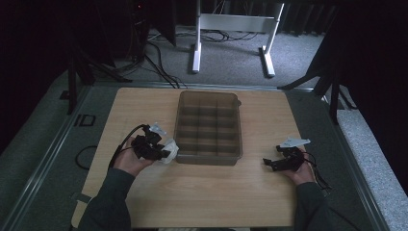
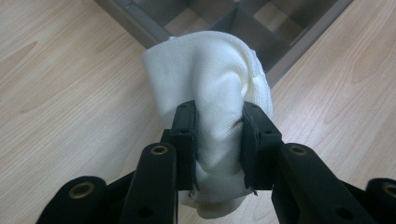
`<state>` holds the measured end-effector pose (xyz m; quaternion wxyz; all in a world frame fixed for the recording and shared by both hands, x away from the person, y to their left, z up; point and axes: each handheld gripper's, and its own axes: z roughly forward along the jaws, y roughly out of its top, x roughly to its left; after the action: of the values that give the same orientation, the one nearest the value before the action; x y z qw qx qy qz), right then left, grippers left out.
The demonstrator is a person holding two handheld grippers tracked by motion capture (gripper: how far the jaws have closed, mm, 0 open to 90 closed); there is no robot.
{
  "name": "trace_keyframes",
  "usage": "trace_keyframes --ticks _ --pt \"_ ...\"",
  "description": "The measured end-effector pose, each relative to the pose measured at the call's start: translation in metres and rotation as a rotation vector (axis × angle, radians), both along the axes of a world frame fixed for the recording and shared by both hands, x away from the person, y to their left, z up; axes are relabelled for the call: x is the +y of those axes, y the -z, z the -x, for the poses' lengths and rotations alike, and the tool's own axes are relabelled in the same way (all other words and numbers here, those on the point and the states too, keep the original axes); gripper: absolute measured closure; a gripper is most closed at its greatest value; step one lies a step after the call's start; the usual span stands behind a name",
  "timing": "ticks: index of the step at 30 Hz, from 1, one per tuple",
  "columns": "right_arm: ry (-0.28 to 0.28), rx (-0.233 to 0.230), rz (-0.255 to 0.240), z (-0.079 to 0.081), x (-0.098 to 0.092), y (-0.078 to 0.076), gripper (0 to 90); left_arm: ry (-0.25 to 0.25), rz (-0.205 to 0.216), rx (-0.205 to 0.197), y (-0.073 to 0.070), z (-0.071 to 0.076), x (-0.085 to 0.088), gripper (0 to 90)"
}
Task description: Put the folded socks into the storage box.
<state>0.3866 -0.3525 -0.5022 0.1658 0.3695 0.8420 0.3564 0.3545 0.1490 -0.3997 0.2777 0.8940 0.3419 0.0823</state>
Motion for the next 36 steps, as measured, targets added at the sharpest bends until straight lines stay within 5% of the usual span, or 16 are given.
trace_keyframes --ticks 12,36 --pt "0.0 0.0 0.0 0.0 0.0 0.0 11.5 0.042 0.012 0.009 0.001 0.0 -0.014 69.9" --pt "0.003 -0.003 -0.004 0.001 0.0 0.0 12.9 0.106 -0.017 -0.058 -0.039 -0.004 -0.022 69.9"
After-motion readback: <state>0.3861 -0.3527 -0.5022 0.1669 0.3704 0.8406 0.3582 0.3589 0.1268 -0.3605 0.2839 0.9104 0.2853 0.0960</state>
